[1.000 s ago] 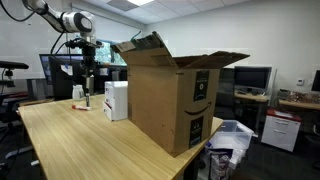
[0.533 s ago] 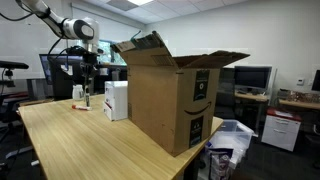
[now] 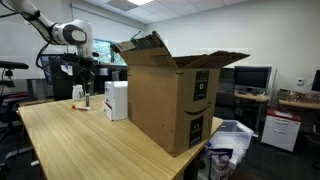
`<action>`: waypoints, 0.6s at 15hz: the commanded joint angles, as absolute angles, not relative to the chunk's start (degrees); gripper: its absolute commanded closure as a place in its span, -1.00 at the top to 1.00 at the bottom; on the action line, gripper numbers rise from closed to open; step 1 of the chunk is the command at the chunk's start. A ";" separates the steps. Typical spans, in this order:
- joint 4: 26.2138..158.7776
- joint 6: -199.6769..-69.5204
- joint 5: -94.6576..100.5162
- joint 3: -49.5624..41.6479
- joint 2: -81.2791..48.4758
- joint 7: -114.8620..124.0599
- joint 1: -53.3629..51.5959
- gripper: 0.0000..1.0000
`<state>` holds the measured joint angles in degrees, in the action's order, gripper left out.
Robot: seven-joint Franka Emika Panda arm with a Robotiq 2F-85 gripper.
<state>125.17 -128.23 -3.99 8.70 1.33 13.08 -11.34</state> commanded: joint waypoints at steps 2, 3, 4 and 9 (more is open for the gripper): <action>130.76 -132.54 -2.30 9.94 6.08 13.60 -11.09 -0.94; 131.14 -132.96 -2.36 10.09 6.33 13.59 -11.08 -0.94; 131.38 -133.08 -2.34 10.26 6.49 13.41 -11.08 -0.94; 130.90 -130.68 -0.75 11.01 5.92 13.02 -11.10 -0.92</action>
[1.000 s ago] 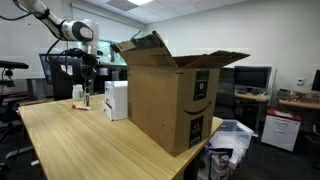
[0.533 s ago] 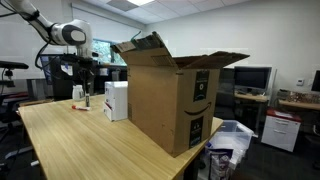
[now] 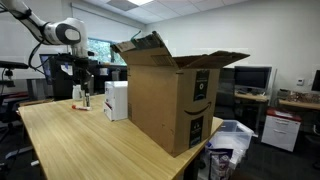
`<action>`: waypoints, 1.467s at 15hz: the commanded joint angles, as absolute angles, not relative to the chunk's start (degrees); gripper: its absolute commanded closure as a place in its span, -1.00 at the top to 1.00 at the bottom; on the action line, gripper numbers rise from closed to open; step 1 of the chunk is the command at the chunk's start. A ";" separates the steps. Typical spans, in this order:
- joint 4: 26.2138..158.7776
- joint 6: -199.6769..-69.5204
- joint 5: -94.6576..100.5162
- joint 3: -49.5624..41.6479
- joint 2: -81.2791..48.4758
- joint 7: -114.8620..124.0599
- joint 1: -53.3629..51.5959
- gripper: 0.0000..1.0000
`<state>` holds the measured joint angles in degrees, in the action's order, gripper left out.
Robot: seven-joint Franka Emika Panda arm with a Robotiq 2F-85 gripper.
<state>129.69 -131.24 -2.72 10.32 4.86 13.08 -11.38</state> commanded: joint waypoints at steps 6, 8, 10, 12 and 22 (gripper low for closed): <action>130.97 -131.08 -0.91 11.27 5.87 12.38 -11.19 -0.31; 130.65 -130.46 -0.41 11.42 5.64 12.04 -11.26 -0.09; 130.53 -130.19 -0.30 11.76 5.61 12.07 -11.50 0.14; 130.43 -129.94 -0.61 11.97 5.62 11.94 -11.63 0.40; 126.20 -129.39 -1.34 13.20 4.85 10.94 -12.26 1.00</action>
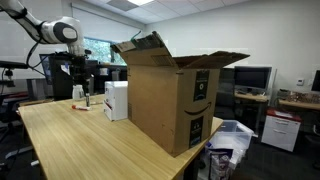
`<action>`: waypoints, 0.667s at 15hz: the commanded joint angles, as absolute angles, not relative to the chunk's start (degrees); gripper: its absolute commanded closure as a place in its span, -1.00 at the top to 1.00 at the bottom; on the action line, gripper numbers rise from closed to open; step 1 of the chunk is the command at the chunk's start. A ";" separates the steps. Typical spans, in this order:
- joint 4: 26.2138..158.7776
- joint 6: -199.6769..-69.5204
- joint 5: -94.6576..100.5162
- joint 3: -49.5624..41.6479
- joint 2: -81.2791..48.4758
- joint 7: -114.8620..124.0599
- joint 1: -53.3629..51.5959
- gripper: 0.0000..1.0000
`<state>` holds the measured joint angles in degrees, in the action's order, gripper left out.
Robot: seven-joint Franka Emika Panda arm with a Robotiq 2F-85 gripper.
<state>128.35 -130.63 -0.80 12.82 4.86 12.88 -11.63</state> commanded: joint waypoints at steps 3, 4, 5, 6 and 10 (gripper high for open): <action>123.67 -129.99 -2.60 13.95 3.63 9.04 -13.39 1.00; 122.72 -129.81 -2.69 14.34 3.22 8.62 -13.89 1.00; 122.09 -129.84 -2.77 14.70 2.76 8.20 -14.32 1.00; 121.59 -129.83 -2.99 14.98 2.29 7.65 -14.70 1.00; 120.11 -130.26 -4.43 16.07 -0.39 5.01 -16.20 1.00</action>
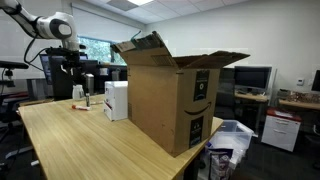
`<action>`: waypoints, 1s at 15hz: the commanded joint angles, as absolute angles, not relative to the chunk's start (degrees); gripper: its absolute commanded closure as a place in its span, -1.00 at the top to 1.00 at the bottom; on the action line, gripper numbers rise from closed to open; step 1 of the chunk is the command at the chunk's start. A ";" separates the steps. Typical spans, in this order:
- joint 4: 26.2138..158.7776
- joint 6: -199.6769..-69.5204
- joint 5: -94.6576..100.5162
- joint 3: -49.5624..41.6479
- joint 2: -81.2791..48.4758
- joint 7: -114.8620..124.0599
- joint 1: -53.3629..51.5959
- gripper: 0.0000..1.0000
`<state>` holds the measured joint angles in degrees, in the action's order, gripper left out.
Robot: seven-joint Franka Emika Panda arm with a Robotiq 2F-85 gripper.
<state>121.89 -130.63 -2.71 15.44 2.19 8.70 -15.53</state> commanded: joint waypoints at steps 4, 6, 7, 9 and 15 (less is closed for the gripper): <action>118.72 -130.83 -4.02 17.08 -3.69 3.20 -17.30 1.00; 117.65 -131.25 -3.55 17.56 -5.30 2.65 -17.76 1.00; 117.07 -131.51 -3.26 17.72 -6.09 2.40 -17.99 1.00; 115.78 -132.00 -2.80 17.98 -7.80 1.91 -18.38 1.00; 112.60 -131.38 -1.48 17.61 -10.79 1.38 -18.57 1.00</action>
<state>114.33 -131.28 -2.49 17.87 -9.23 3.08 -18.54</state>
